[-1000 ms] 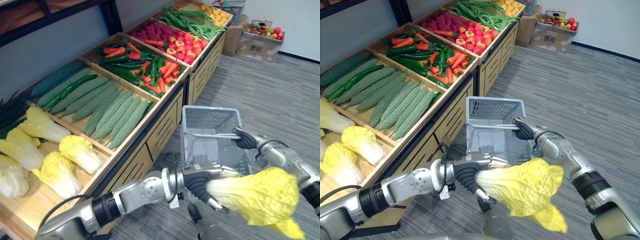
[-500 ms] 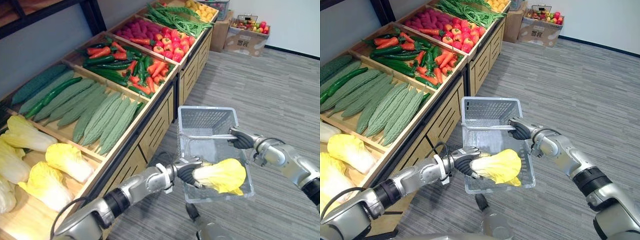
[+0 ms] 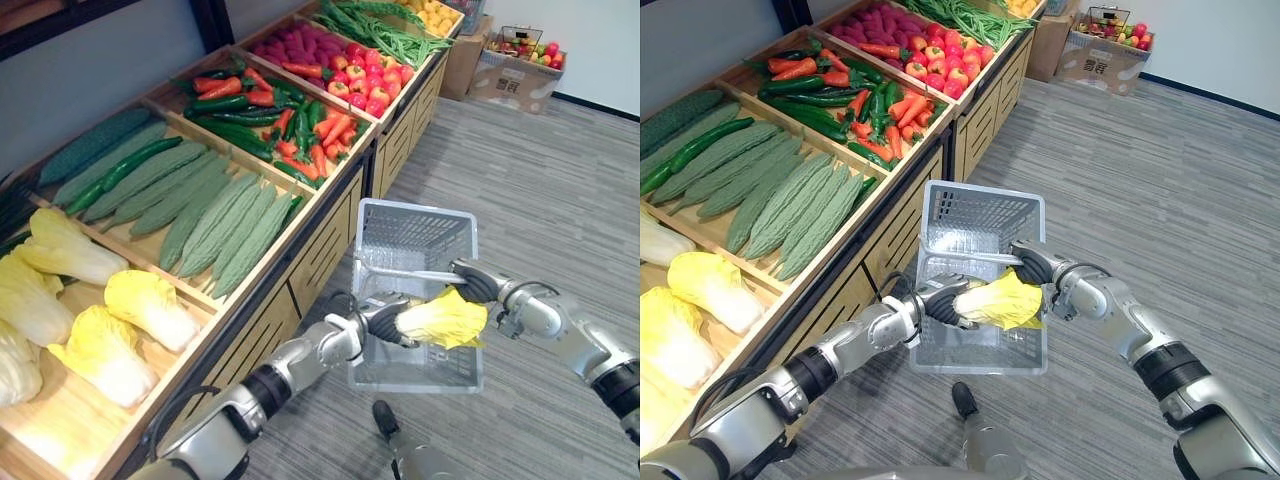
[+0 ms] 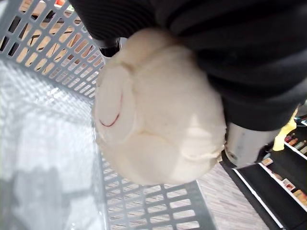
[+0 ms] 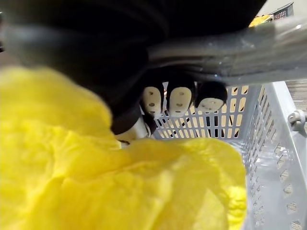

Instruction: Pick vegetable in the basket

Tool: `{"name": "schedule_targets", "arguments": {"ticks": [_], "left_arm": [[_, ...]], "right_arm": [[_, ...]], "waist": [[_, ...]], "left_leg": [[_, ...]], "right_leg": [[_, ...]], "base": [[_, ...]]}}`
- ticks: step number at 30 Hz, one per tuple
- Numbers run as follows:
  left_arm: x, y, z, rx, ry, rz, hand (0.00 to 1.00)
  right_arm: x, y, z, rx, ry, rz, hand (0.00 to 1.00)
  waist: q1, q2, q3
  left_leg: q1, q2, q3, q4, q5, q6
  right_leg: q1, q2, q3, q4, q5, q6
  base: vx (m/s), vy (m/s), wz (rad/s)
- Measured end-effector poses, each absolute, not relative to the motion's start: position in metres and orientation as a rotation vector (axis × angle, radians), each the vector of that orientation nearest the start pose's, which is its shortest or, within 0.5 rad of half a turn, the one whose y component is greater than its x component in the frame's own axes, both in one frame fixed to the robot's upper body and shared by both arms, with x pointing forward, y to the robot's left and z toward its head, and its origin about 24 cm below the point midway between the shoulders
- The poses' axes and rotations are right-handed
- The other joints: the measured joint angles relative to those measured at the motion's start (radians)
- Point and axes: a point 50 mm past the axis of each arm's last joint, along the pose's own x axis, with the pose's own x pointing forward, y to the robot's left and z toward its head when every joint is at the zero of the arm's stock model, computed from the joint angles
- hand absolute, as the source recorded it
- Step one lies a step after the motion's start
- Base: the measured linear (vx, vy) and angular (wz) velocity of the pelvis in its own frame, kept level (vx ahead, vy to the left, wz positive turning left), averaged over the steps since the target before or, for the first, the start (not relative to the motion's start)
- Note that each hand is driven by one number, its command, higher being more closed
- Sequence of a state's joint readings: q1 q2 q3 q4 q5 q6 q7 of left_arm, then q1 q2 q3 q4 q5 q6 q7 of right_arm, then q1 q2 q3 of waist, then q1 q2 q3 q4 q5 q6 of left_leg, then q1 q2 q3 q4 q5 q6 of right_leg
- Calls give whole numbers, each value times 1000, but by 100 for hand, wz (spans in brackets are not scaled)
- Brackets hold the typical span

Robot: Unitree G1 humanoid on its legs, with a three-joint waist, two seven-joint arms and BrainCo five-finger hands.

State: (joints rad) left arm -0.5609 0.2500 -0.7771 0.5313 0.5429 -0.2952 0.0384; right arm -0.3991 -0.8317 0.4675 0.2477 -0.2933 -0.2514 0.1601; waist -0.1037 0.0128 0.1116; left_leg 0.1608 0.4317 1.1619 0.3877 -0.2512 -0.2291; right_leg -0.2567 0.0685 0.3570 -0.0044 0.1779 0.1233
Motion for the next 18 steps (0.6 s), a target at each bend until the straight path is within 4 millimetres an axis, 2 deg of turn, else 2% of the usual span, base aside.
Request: {"name": "schedule_targets", "arguments": {"ticks": [5, 10, 18], "left_arm": [[295, 18, 43, 1081, -419, -825, 0], [300, 8, 55, 1074, -466, -807, 0], [300, 7, 57, 1070, -473, -804, 0]], "right_arm": [[302, -206, 95, -1189, -144, 544, 100], [298, -210, 88, -1180, -107, 558, 100], [299, -222, 95, -1158, -97, 485, 100]], "waist": [[0, -18, 34], [2, -18, 49], [6, -17, 66]], "left_leg": [[-2, 0, -2, 8, -4, 6], [-19, 8, -23, 19, -7, 9], [-38, 8, -50, 22, -8, 11]], "right_leg": [[0, -5, -1, 0, 0, 0], [-2, -8, -18, 0, 0, 0], [-1, -19, -38, 0, 0, 0]], "base": [[-71, -29, 2], [-44, -20, 9], [-44, -17, 8]]}}
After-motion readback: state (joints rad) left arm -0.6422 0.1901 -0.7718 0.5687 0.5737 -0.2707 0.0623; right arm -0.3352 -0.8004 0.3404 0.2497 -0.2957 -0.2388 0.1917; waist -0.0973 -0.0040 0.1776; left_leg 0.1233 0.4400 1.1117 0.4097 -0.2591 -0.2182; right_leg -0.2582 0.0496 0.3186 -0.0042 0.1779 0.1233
